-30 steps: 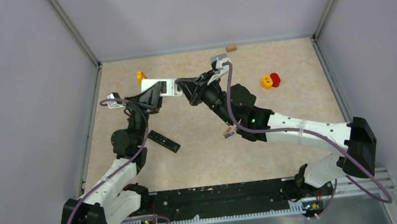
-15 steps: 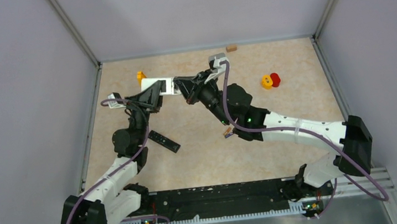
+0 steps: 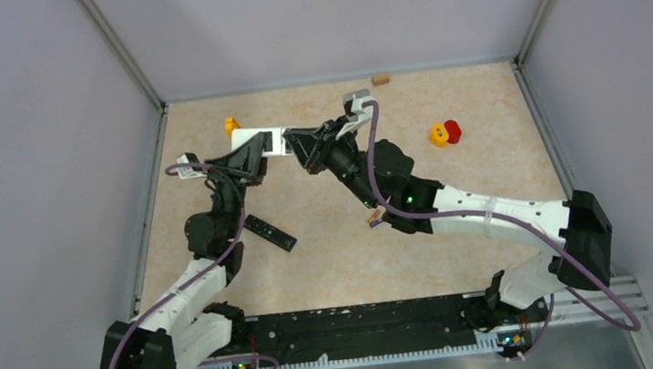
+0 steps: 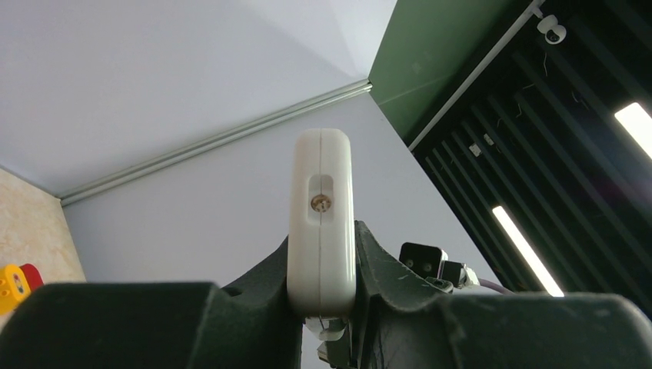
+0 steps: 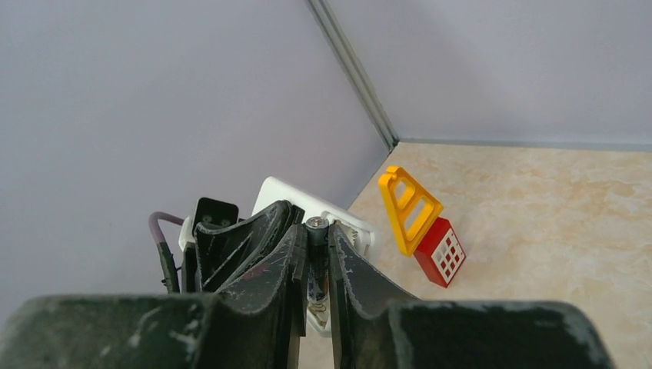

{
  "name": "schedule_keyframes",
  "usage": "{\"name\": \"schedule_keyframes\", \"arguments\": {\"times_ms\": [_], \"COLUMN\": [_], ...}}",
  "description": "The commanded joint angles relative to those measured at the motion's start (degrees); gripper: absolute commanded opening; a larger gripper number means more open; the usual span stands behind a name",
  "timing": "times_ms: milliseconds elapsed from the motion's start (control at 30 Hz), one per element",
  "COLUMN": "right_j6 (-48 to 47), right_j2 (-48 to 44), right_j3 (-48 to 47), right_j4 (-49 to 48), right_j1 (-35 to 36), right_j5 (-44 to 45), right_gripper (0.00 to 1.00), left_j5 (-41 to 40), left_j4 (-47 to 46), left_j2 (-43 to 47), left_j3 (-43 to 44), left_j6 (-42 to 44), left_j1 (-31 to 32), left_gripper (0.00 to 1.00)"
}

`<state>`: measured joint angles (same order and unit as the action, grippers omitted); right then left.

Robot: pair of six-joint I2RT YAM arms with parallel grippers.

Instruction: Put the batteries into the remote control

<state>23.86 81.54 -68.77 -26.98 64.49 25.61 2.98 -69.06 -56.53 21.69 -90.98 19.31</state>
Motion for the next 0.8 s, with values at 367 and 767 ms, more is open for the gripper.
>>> {"name": "schedule_keyframes", "arguments": {"times_ms": [367, 767], "right_j6": [1.12, 1.86], "right_j2": [0.2, 0.23], "right_j3": [-4.63, -6.59], "right_j4": [6.58, 9.3], "right_j1": [0.93, 0.92], "right_j5": [3.83, 5.97], "right_gripper": [0.26, 0.19], "left_j5": [-1.56, -1.92], "left_j4": [-9.08, -9.21], "left_j2": [1.1, 0.67], "left_j3": [-0.07, -0.33], "left_j6": [-1.29, -1.48], "left_j1": [0.5, 0.54], "left_gripper": [0.0, 0.0]}}
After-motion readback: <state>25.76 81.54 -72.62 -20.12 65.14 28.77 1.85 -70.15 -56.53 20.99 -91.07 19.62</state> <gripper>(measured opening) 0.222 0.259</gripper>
